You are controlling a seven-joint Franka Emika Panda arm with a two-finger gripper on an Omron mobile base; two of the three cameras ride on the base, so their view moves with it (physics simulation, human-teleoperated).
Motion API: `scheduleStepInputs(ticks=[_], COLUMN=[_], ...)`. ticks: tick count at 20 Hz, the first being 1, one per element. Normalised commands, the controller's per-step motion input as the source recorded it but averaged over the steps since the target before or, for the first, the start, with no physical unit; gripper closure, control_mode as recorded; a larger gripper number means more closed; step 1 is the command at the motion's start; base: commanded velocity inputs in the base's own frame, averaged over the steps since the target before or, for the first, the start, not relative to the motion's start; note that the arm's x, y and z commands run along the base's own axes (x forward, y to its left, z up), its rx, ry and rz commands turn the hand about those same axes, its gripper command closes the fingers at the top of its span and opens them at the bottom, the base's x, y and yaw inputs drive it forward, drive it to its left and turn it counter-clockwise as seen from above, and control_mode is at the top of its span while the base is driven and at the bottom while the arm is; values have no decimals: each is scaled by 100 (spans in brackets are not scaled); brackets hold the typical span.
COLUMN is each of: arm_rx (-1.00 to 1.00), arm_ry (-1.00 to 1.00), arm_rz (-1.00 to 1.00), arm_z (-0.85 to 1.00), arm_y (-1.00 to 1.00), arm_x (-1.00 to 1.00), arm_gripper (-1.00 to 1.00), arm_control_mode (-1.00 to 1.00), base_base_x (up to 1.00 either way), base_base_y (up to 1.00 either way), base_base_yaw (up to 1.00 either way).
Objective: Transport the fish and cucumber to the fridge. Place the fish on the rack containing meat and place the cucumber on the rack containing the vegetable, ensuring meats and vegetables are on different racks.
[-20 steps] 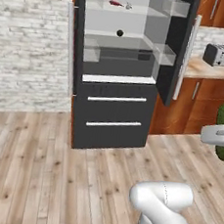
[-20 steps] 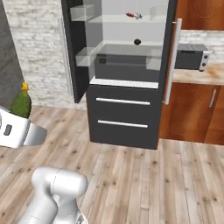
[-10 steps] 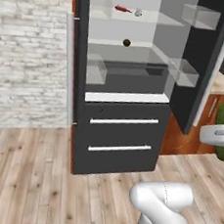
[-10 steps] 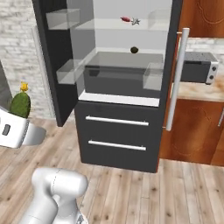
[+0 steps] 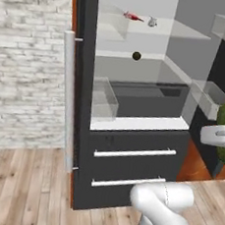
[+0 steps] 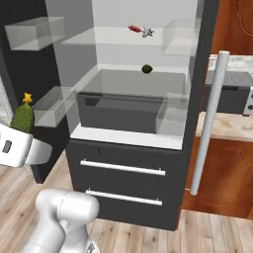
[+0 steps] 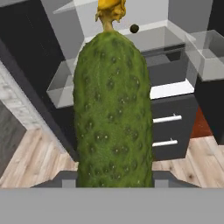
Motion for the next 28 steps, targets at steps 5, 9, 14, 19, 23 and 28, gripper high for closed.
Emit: scheduleStepInputs(ticks=[5,9,14,19,23,28], arm_rx=[0,0,0,0,0,0], arm_ry=[0,0,0,0,0,0], arm_rz=[0,0,0,0,0,0], arm_z=[0,0,0,0,0,0], arm_y=[0,0,0,0,0,0], arm_x=[0,0,0,0,0,0], arm_gripper=[100,100,100,100,100,100], arm_control_mode=[100,100,100,100,100,100], base_base_x=[100,100,100,100,100,100], base_base_y=[-30,-58,22,67,41,35], base_base_yaw=[0,0,-3,-15,-10,-8])
